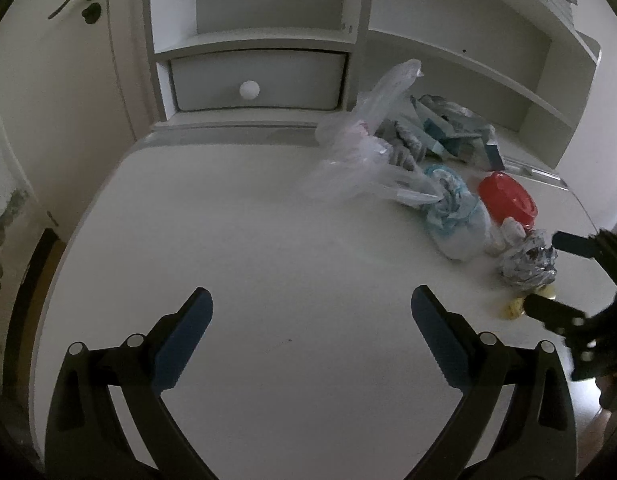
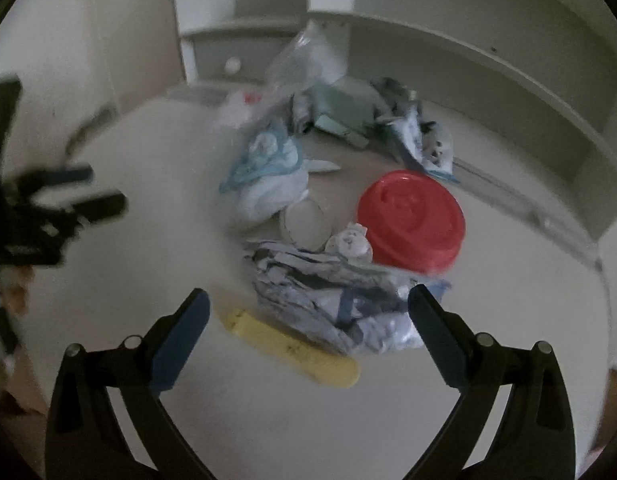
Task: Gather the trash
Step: 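Grasp the clear plastic bag with the left gripper while the right grasps crumpled foil paper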
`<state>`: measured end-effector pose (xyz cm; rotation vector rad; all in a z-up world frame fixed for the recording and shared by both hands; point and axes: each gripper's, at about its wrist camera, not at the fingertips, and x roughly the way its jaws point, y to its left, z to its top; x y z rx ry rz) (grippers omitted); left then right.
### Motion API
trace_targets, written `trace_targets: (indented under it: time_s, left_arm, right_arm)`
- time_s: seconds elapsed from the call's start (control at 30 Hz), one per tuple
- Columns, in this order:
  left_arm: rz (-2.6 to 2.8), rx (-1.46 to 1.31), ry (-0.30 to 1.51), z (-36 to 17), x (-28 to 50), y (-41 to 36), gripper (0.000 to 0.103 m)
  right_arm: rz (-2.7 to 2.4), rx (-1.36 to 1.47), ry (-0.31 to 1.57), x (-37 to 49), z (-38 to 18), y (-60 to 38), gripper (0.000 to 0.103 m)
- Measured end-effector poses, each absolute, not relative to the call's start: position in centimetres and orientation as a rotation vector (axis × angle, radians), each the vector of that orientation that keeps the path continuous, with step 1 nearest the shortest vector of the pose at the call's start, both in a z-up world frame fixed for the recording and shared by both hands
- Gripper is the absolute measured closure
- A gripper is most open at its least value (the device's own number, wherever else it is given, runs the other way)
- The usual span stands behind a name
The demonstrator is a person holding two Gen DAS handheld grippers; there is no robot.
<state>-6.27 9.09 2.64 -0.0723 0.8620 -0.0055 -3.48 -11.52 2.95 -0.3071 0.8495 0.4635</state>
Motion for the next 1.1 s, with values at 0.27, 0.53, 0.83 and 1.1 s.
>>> trace_targets:
  time_s: [0.27, 0.53, 0.83, 1.1]
  left_arm:
    - [-0.009, -0.078, 0.86, 2.7, -6.0, 9.4, 0.006]
    - [-0.07, -0.112, 0.859, 3.9, -2.0, 8.7, 0.006]
    - [-0.008, -0.059, 0.884, 3.4, 2.9, 8.6, 0.007]
    - [0.007, -0.05, 0.901, 2.5, 5.9, 8.5, 0.006]
  right_arm:
    - [0.372, -0.145, 0.882, -1.2, 2.7, -16.0, 0.026]
    - [0.212, -0.068, 0.907, -0.1, 2.7, -22.8, 0.024]
    - [0.107, 0.111, 0.924, 2.4, 2.2, -29.3, 0.014]
    - [0.213, -0.034, 0.883, 1.9, 3.6, -30.8, 0.01]
